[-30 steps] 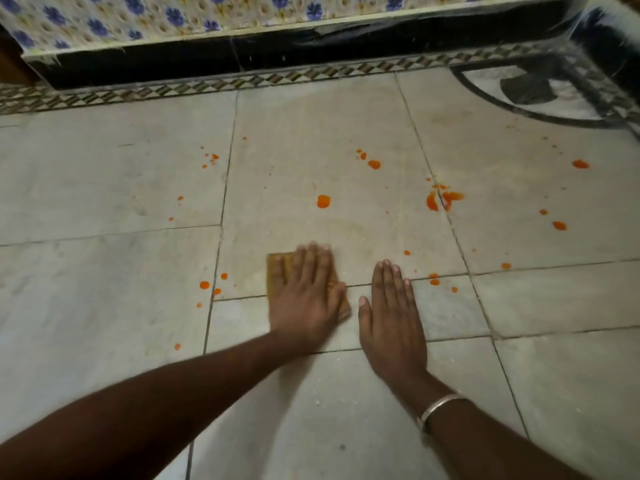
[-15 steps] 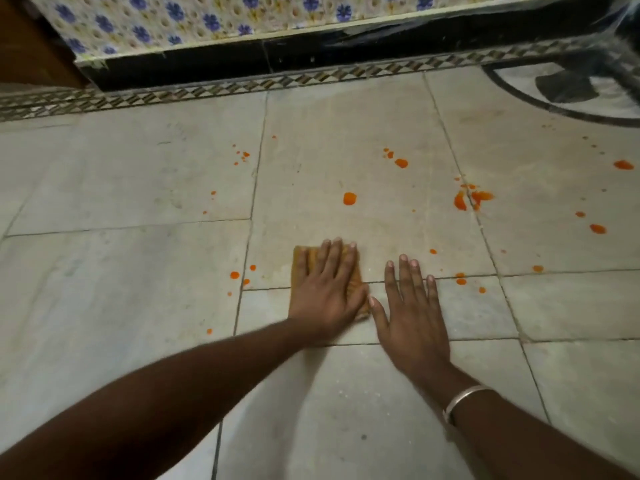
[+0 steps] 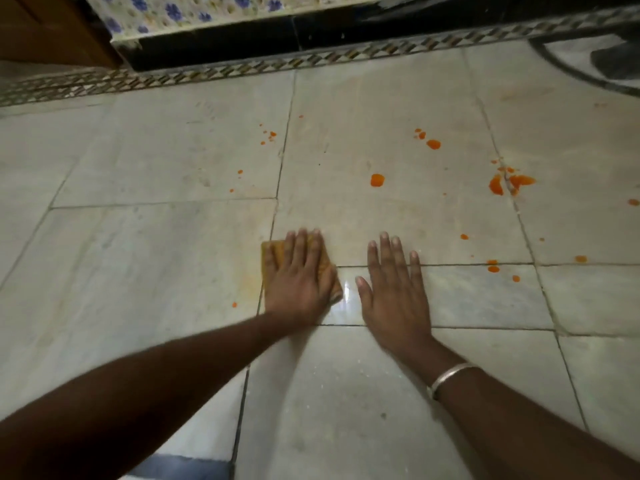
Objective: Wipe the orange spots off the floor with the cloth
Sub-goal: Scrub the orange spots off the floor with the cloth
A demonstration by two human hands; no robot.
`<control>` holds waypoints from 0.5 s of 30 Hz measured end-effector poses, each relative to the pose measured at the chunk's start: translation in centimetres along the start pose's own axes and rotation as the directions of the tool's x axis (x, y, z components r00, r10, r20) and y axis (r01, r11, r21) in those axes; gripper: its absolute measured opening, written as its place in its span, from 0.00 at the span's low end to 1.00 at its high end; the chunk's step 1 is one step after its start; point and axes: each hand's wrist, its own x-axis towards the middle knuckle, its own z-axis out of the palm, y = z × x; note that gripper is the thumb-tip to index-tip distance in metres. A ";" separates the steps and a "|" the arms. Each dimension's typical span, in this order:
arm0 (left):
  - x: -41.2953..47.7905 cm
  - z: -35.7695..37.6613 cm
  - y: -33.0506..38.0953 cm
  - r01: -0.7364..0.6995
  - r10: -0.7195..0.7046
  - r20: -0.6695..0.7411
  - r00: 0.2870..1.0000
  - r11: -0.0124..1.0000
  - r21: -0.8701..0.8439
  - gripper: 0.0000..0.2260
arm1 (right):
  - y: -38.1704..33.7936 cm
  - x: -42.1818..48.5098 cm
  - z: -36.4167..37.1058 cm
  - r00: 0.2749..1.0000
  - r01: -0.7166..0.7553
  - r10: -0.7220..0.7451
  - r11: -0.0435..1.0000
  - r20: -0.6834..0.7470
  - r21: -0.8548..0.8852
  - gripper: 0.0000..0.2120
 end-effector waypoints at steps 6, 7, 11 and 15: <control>1.6 -1.0 -8.4 0.261 -0.261 0.010 0.965 0.962 -0.076 0.37 | -1.1 0.2 1.0 0.999 0.014 -0.014 1.000 0.034 0.010 0.32; -0.1 -0.7 -8.6 0.319 -0.321 -0.007 0.947 0.943 -0.099 0.35 | -1.2 0.1 1.0 1.000 0.008 -0.008 1.000 0.027 0.010 0.32; -4.2 0.5 -3.9 0.336 -0.336 0.009 0.942 0.939 -0.066 0.34 | -1.8 0.3 1.0 1.000 -0.007 0.007 1.000 0.023 0.000 0.32; 0.3 -0.6 -6.2 0.116 -0.115 0.028 0.993 0.992 -0.043 0.32 | -1.3 0.3 1.0 0.999 0.007 -0.006 1.000 0.040 -0.010 0.32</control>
